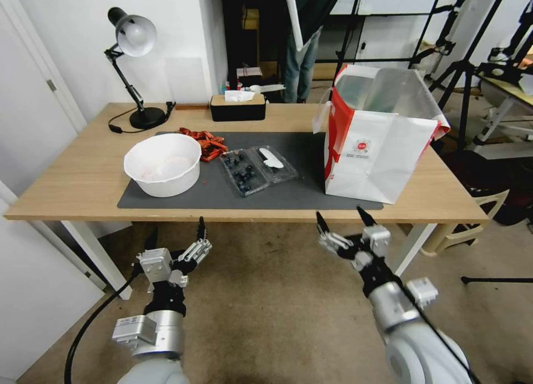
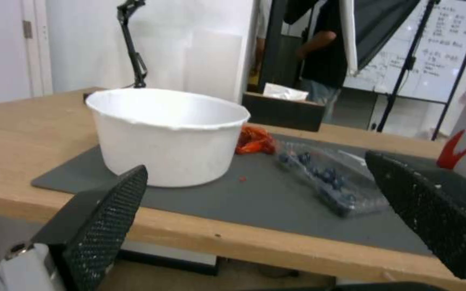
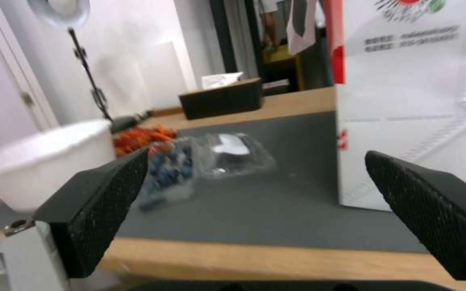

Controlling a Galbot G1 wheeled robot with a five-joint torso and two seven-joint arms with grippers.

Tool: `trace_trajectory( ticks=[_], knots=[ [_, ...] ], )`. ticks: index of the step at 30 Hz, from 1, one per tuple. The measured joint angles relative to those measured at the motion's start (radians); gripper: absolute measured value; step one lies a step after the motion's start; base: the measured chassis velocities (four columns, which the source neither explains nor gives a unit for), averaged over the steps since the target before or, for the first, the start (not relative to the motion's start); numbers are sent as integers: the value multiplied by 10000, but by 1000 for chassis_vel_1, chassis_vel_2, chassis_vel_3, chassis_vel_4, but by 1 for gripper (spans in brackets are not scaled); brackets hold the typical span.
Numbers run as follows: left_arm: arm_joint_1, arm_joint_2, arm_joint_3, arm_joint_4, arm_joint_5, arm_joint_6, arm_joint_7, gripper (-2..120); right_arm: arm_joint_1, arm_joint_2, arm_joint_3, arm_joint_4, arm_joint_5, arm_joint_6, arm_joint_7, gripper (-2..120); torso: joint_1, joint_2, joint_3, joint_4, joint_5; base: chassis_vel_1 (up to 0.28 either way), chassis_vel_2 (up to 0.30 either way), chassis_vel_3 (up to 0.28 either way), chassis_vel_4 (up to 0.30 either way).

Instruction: Close the takeout container lid, then place the container into the takeout bag.

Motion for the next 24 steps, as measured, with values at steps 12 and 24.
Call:
trace_trajectory(
  ticks=[12, 24],
  knots=[
    [-295, 341, -89, 587, -199, 3, 67, 100, 2450, -740, -1203, -1323, 4226, -1680, 1937, 100, 0, 0, 1, -6, -1, 0, 0, 0, 0],
    [-134, 159, -303, 601, -223, -128, 208, 100, 4865, -275, -2583, -3047, 7004, -2283, 3794, 100, 0, 0, 1, -2, -3, 0, 0, 0, 0]
  ],
)
